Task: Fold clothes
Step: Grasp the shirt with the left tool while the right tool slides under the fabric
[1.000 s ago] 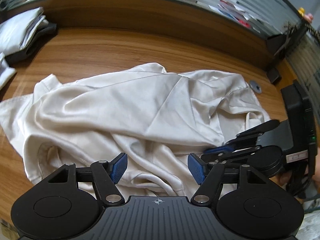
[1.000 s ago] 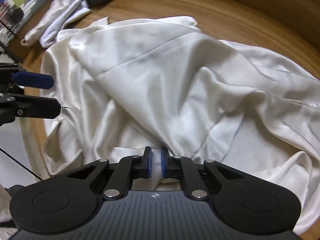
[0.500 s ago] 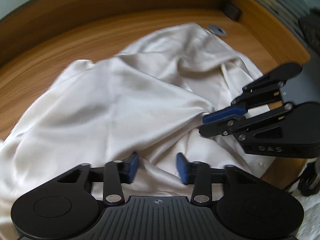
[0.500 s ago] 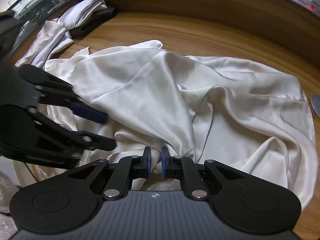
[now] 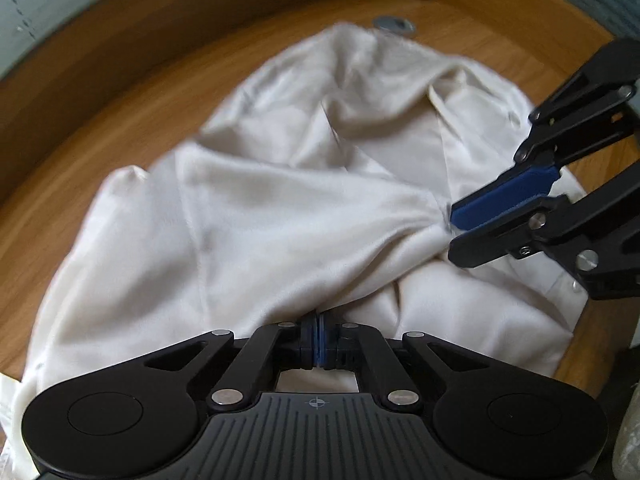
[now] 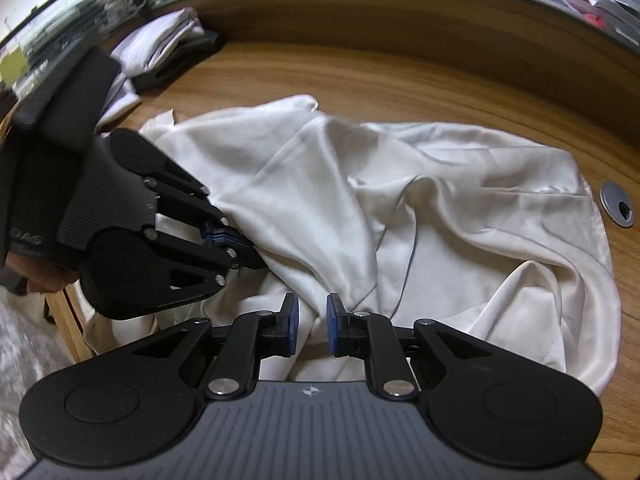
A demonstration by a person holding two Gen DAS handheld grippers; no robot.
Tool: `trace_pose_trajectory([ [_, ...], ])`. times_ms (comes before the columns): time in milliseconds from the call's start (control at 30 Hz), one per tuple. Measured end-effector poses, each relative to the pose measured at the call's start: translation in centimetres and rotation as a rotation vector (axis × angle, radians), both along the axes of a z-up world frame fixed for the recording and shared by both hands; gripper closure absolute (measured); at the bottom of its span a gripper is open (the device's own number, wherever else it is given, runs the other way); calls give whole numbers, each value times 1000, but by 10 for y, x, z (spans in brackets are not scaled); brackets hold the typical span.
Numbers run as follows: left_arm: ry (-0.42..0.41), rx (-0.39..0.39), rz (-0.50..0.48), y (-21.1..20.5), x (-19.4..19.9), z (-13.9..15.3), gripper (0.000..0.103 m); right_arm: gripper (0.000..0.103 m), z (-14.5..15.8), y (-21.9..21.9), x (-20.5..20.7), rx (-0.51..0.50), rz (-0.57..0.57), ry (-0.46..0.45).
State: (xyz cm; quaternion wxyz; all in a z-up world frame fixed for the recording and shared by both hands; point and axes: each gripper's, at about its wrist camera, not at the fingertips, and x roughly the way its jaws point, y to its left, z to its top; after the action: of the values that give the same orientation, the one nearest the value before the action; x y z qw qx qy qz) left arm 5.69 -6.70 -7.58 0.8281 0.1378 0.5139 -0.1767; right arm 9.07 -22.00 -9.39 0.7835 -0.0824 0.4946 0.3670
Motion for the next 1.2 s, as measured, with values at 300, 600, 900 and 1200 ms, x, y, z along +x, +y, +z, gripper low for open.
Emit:
trace_pose_trajectory([
  [300, -107, -143, 141, 24, -3, 68, 100, 89, 0, 23, 18, 200, 83, 157],
  [600, -98, -208, 232, 30, -6, 87, 100, 90, -2, 21, 43, 194, -163, 65],
  [900, -147, -256, 304, 40, -5, 105, 100, 88, -19, 49, 55, 202, -59, 233],
  [1200, -220, -303, 381, 62, 5, 131, 101, 51, -22, 86, 52, 88, -2, 65],
])
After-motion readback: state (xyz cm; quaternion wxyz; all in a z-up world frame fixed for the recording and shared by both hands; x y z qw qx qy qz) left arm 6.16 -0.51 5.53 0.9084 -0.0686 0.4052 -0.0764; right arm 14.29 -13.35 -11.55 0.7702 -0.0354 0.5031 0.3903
